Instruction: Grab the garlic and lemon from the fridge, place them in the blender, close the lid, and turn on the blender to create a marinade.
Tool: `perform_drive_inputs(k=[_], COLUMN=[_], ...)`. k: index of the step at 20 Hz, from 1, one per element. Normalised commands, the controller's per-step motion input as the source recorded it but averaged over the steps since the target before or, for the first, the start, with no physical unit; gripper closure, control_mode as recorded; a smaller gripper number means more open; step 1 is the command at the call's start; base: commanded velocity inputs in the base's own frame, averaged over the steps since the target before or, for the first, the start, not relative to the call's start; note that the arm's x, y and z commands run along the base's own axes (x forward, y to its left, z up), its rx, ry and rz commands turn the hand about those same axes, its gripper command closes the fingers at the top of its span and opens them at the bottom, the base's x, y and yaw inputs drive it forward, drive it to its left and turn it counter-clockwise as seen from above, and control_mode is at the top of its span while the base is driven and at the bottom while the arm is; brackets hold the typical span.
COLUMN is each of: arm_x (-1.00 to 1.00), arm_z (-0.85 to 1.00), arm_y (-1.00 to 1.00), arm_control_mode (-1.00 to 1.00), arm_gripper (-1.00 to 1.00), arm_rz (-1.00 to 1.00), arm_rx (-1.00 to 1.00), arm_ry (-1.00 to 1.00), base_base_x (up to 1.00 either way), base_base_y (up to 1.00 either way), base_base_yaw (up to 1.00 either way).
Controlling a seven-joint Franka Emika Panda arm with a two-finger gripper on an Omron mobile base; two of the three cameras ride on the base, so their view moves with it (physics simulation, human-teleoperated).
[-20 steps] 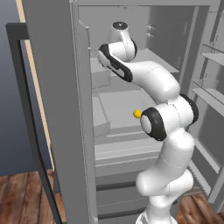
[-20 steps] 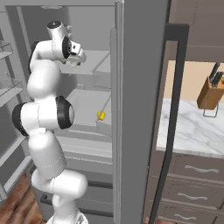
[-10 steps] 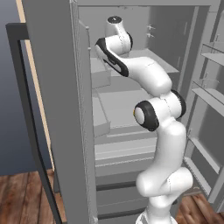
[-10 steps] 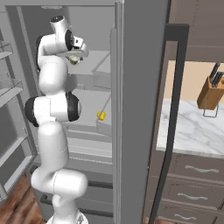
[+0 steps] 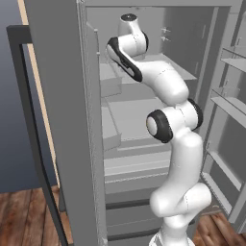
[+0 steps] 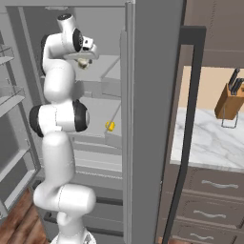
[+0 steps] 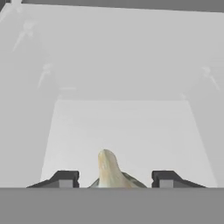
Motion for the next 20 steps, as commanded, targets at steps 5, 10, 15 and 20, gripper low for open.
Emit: perform_drive_inputs(k=[5,10,15,20], arm_x=[-0.41,-0.33,-0.35,-0.59], arm_z=[-0.25,-0.44,-0.39,-0.11], arm_y=[-0.37,-0.21,-0.06,-0.01], arm_control_mode=[-1.00,-1.00,-1.00,-1.00], arm_gripper=[1.00,1.00,1.00,1.00], arm_rz=[0.01,0.02,0.02,0.01], arm_rx=[0.05,0.02,0.02,0.05], arm_ry=[-0.19,-0.17,-0.15,-0.21], base_base_x=[0.00,0.00,0.00,0.00], base_base_y=[0.00,0.00,0.00,0.00], base_base_yaw=[0.00,0.00,0.00,0.00])
